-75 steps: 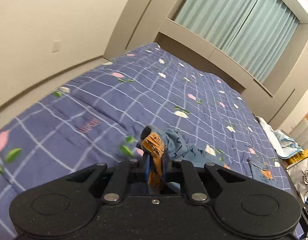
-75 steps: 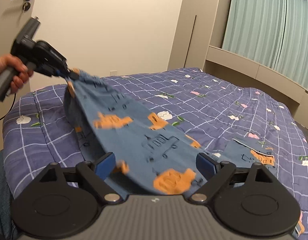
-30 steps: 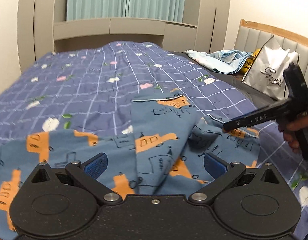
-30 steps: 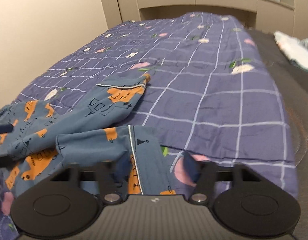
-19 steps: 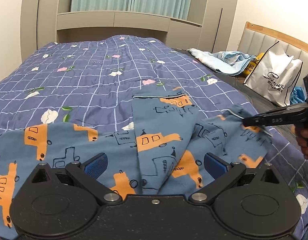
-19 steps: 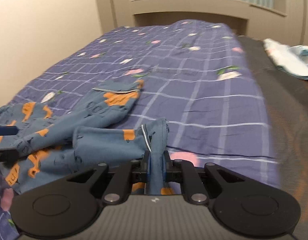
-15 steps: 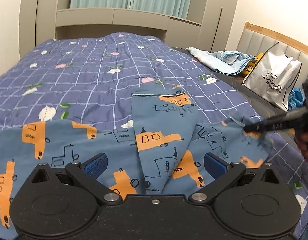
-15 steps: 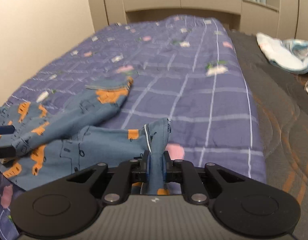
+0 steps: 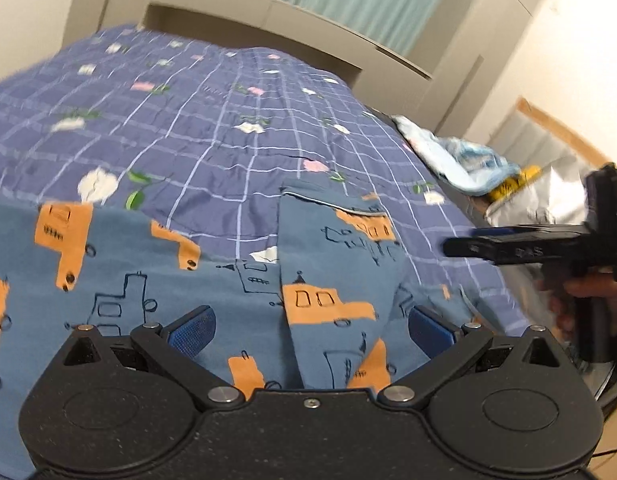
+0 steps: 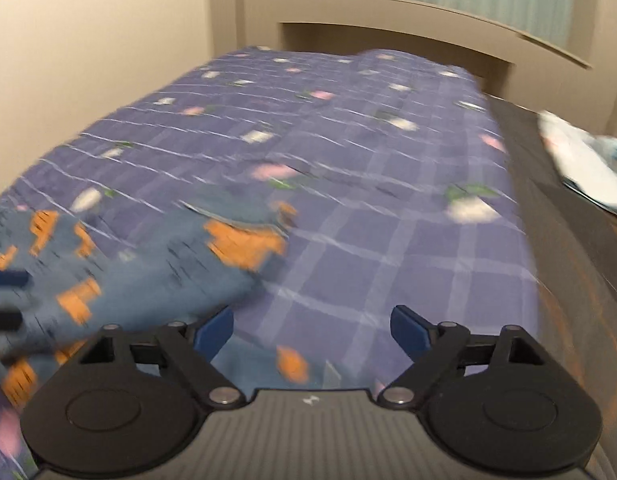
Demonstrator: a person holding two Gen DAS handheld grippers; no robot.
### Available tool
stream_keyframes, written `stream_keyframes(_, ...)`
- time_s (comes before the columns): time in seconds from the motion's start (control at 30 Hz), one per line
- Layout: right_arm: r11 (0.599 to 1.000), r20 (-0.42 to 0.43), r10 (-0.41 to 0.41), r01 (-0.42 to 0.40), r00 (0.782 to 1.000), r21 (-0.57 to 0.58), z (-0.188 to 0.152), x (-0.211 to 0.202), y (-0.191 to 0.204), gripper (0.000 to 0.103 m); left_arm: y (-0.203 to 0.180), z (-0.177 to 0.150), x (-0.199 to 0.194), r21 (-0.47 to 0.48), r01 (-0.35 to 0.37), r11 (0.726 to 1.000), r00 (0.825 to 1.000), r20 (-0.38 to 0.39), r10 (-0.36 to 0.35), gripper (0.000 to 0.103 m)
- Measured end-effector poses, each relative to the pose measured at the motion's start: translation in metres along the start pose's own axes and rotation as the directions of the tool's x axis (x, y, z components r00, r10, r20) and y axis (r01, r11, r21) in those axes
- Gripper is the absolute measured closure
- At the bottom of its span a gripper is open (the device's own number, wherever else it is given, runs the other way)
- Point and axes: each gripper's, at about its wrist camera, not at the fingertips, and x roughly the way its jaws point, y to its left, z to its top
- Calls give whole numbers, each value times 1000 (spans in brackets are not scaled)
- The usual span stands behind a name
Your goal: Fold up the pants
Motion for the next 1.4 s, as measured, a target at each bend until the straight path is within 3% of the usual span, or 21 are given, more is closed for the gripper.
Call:
stream_keyframes(0.2, 989, -70, 124, -129, 990, -71, 62, 63, 51, 15, 20, 5, 8, -168, 19, 986, 1000, 6, -18, 1)
stream_keyframes(0.43, 986, -138, 112, -127, 984, -105, 90, 113, 97, 33, 37, 6, 18, -271, 35, 962, 999, -23, -43, 12)
stream_keyframes(0.53, 987, -157, 99, -117, 983, -112, 96, 124, 109, 41, 37, 6, 21, -273, 71, 959, 996, -39, -84, 25)
stream_keyframes(0.67, 988, -204, 40, -70, 978, -140, 98, 139, 124, 49, 35, 8, 31, -269, 74, 960, 989, -101, -105, 54)
stream_keyframes(0.73, 986, -222, -3, -34, 975, -165, 95, 147, 129, 61, 34, 8, 33, -264, 75, 962, 987, -119, -109, 67)
stream_keyframes(0.8, 984, -219, -34, -6, 975, -178, 93, 149, 129, 84, 31, 9, 36, -249, 75, 966, 984, -136, -112, 87)
stream_keyframes(0.83, 985, -214, -35, -2, 976, -171, 92, 148, 127, 91, 29, 9, 37, -236, 70, 969, 984, -145, -106, 93)
stream_keyframes(0.87, 989, -206, -17, -13, 978, -147, 93, 145, 123, 98, 28, 10, 37, -224, 70, 972, 983, -148, -105, 100)
stream_keyframes(1.0, 996, -115, 12, -22, 993, -84, 92, 116, 109, 100, 19, 15, 29, -172, 83, 982, 986, -127, -106, 101)
stream_keyframes(1.13, 1000, 30, 15, -15, 999, 13, 84, 63, 85, 100, 3, 25, 14, -75, 104, 992, 989, -93, -111, 101)
stream_keyframes(1.27, 998, 160, -29, 19, 987, 61, 65, -4, 63, 100, -23, 35, 0, 61, 121, 991, 990, -86, -115, 102)
stream_keyframes(1.4, 994, 235, -78, 56, 969, 98, 33, -61, 49, 100, -53, 31, -11, 231, 146, 962, 986, -109, -123, 102)
